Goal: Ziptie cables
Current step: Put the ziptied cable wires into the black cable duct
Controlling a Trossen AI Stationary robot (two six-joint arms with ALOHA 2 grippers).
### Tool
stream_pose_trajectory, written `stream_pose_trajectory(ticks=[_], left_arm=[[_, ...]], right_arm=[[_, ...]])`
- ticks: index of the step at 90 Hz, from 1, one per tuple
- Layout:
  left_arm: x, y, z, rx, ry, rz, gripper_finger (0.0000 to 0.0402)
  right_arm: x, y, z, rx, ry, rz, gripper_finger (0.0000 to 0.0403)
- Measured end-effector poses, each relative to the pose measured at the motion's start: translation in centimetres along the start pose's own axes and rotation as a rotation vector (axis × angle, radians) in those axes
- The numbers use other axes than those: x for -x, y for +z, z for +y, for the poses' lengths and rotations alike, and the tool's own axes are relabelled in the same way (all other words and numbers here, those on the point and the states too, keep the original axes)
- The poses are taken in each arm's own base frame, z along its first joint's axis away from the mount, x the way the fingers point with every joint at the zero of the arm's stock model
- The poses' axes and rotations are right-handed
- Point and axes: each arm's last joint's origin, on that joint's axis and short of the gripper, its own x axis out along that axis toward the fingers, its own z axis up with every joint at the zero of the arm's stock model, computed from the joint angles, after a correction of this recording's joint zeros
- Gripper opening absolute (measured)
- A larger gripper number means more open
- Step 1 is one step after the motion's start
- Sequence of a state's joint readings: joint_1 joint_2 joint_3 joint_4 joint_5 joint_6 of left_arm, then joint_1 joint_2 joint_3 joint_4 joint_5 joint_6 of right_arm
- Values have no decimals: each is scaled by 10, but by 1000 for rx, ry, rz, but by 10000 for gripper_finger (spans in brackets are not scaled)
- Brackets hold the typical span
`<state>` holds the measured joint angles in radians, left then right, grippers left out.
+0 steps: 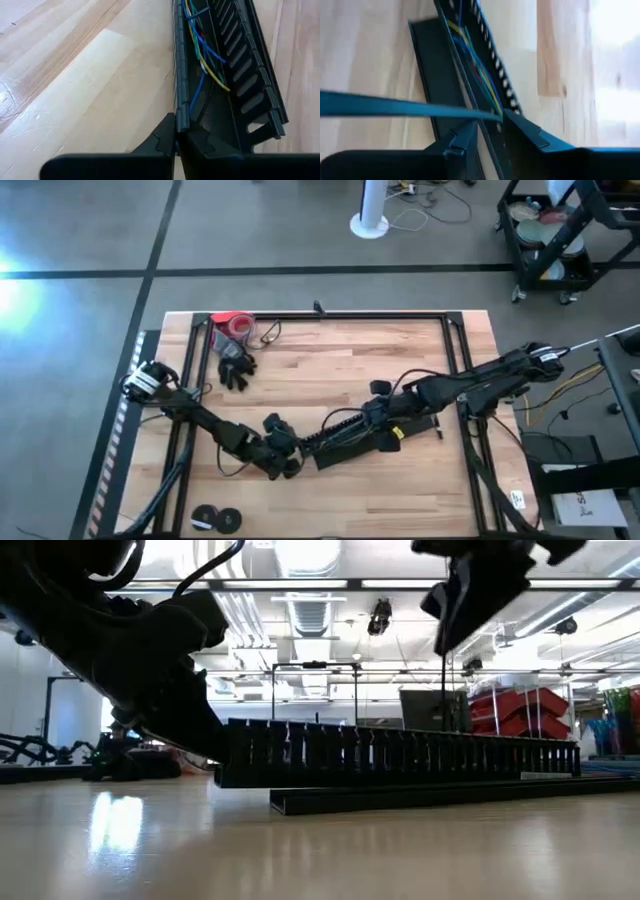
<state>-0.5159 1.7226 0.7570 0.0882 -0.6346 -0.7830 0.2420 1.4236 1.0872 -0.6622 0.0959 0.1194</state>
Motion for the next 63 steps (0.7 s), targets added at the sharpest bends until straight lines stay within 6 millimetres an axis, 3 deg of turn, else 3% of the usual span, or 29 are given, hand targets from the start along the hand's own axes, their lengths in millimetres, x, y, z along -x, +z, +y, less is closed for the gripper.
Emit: stream_pose_trajectory(ticks=[27, 49, 63], left_arm=[[0, 0, 0, 0, 0, 0, 0], [0, 0, 0, 0, 0, 0, 0], [0, 0, 0, 0, 0, 0, 0]], right_arm=[[3, 2, 1, -13, 3, -3, 6], [-4, 4, 1, -149, 11, -62, 0], [-21, -1, 0, -305, -78, -42, 0]])
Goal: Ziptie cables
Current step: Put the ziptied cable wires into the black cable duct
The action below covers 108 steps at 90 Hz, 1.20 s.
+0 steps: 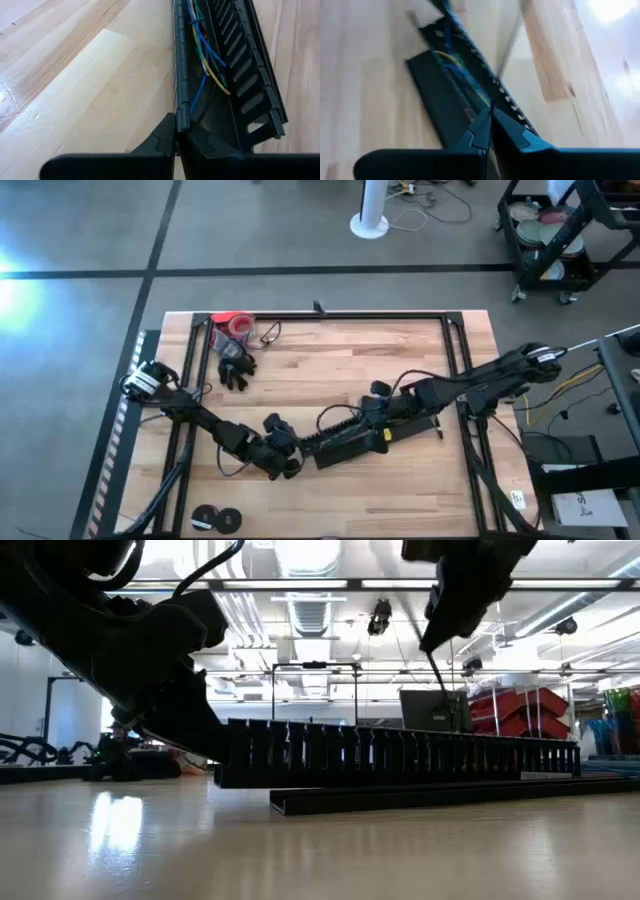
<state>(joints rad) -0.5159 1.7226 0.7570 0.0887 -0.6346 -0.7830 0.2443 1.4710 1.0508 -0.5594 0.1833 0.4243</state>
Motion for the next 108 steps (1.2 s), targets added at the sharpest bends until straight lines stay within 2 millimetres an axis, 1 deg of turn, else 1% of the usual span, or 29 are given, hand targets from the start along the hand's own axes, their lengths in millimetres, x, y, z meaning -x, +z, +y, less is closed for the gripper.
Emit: stream_pose_trajectory(ticks=[23, 34, 47, 62, 91, 108], left_arm=[[0, 0, 0, 1, -1, -1, 0], [0, 0, 0, 0, 0, 0, 0], [0, 0, 0, 0, 0, 0, 0], [0, 0, 0, 0, -2, 0, 0], [0, 0, 0, 0, -1, 0, 0], [0, 0, 0, 3, -1, 1, 0]], right_arm=[[-44, -12, 1, -192, -131, 81, 0], [-55, -15, 2, -232, -152, 101, 0], [-57, -13, 3, -238, -150, 97, 0], [-58, -8, 6, -249, -119, 54, 0], [-58, -8, 6, -248, -118, 54, 0], [-57, -9, 12, -237, -101, 39, 0]])
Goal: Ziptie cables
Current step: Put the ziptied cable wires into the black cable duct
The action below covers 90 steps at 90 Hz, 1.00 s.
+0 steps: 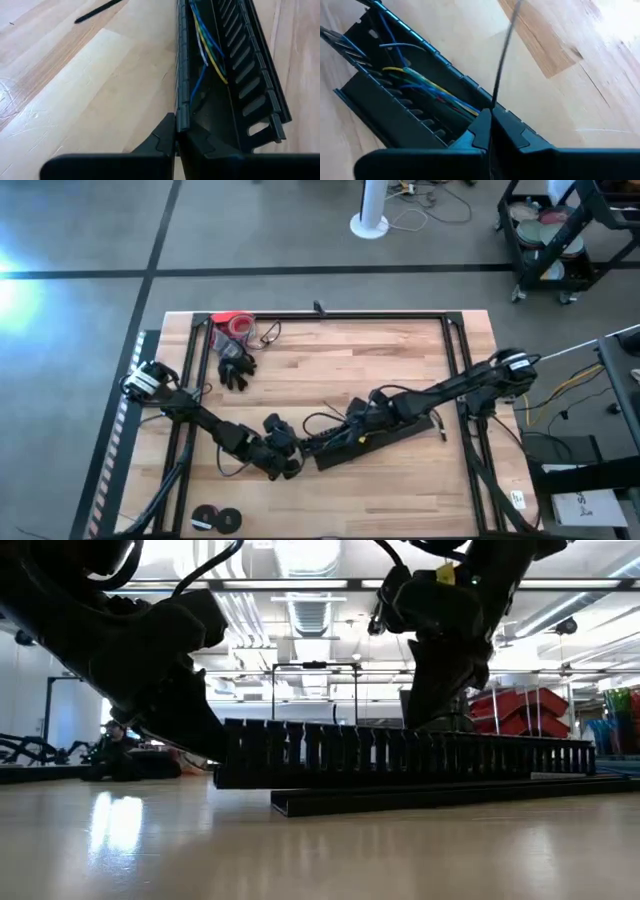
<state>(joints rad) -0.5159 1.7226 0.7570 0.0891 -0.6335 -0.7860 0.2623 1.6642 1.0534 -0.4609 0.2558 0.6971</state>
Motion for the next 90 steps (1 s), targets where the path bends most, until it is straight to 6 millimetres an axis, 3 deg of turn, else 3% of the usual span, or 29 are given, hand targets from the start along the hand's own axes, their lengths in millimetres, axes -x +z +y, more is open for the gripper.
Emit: stream_pose_trajectory(ticks=[90], left_arm=[[0, 0, 0, 9, 2, -2, 0]], right_arm=[[-4, -8, -1, -45, -50, -50, 0]])
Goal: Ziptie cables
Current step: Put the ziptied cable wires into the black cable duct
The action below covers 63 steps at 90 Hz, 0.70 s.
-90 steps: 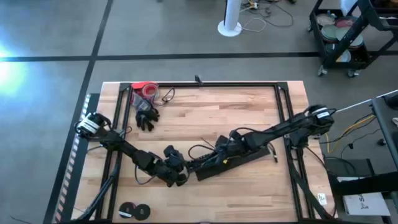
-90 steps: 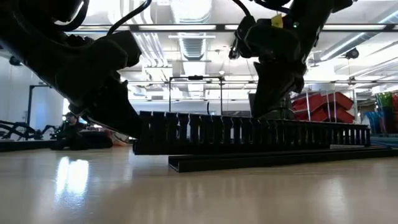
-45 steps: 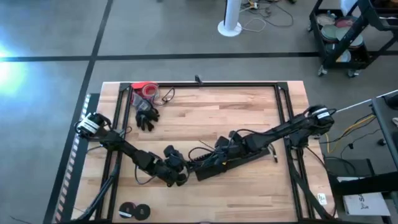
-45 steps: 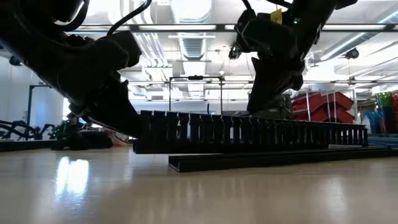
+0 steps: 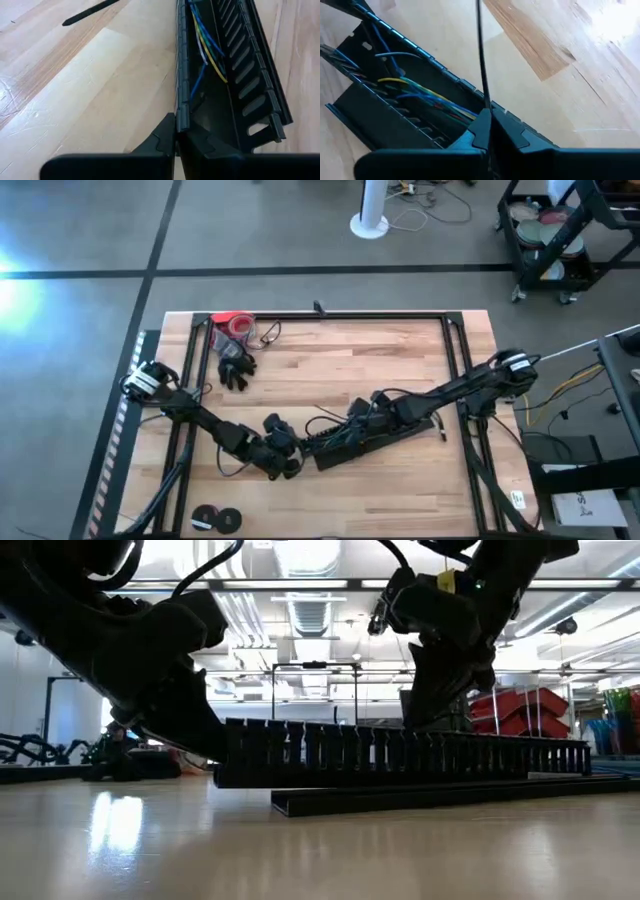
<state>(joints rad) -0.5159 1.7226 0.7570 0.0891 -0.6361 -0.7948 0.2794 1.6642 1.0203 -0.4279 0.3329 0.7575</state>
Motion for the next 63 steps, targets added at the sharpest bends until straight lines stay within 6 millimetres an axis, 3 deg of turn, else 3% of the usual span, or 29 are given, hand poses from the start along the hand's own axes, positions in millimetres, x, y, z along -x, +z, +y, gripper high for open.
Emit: stream_pose_trajectory(ticks=[63], left_arm=[[0, 0, 0, 17, 6, -7, 0]], right_arm=[[13, -6, 17, -1, -58, -100, 0]])
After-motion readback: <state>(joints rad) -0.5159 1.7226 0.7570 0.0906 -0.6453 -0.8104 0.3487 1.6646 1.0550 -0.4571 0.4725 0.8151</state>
